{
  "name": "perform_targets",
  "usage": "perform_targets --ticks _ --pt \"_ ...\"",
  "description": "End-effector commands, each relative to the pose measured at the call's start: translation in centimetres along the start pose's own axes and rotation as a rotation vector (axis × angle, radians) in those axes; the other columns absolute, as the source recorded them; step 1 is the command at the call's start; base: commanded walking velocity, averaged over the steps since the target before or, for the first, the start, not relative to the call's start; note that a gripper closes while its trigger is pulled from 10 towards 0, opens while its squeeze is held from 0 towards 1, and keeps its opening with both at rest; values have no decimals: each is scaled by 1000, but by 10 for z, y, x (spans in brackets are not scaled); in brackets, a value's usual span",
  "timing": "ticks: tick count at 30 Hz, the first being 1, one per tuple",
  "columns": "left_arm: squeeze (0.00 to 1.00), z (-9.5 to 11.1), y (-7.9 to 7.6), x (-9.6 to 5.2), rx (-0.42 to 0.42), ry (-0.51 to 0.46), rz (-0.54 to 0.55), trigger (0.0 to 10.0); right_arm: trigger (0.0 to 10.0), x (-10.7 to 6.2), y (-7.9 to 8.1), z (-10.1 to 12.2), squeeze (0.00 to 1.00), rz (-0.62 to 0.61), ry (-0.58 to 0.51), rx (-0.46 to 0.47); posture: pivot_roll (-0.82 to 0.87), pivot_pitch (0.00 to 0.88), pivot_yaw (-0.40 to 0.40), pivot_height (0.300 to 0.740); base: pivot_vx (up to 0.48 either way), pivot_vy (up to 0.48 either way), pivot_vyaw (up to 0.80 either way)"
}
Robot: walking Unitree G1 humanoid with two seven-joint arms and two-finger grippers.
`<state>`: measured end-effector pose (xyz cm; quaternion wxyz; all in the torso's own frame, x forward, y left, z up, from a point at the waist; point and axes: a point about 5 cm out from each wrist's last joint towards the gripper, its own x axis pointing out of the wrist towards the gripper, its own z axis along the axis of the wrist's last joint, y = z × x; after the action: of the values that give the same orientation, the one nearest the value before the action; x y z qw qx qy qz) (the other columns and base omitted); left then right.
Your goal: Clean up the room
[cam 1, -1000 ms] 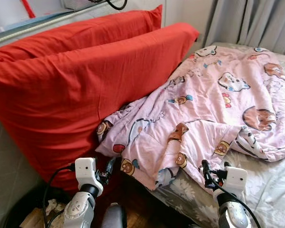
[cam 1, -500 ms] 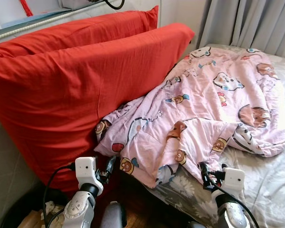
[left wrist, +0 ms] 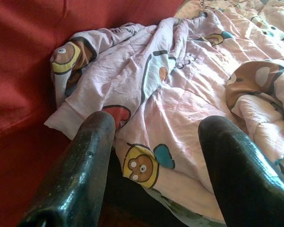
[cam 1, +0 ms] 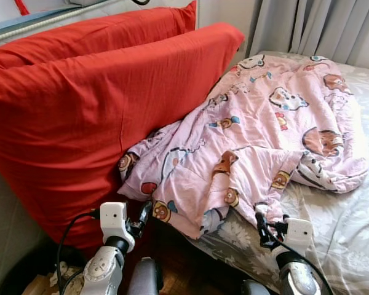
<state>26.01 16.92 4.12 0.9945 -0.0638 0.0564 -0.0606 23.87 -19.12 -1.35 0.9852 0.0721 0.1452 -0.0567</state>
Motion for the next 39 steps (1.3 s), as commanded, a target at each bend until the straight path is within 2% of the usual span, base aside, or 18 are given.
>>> perform_targets --ticks 1,4,9,15,20,39 --pt "0 5 0 2 12 -9 -10 10000 10000 1 0 -6 0 -1 52 -23 61 79 42 611 0 0 0" --pt "0 6 -1 3 14 -11 -16 10000 10000 2 -2 -12 0 -1 117 -55 65 80 43 611 0 0 0" --pt "0 7 -2 4 16 -15 -23 10000 10000 3 -7 -15 0 -15 158 -64 65 81 44 611 145 0 0" --pt "0 7 -3 4 18 -14 -27 10000 10000 4 -9 -14 0 -28 150 -55 67 82 45 611 250 0 0" --pt "0 7 -4 4 21 -11 -31 10000 10000 4 -17 -16 0 -46 177 -57 70 82 47 611 258 0 0" --pt "0 7 -6 5 33 -8 -48 10000 10000 5 -17 -18 0 -64 186 -43 72 80 50 611 298 0 0"
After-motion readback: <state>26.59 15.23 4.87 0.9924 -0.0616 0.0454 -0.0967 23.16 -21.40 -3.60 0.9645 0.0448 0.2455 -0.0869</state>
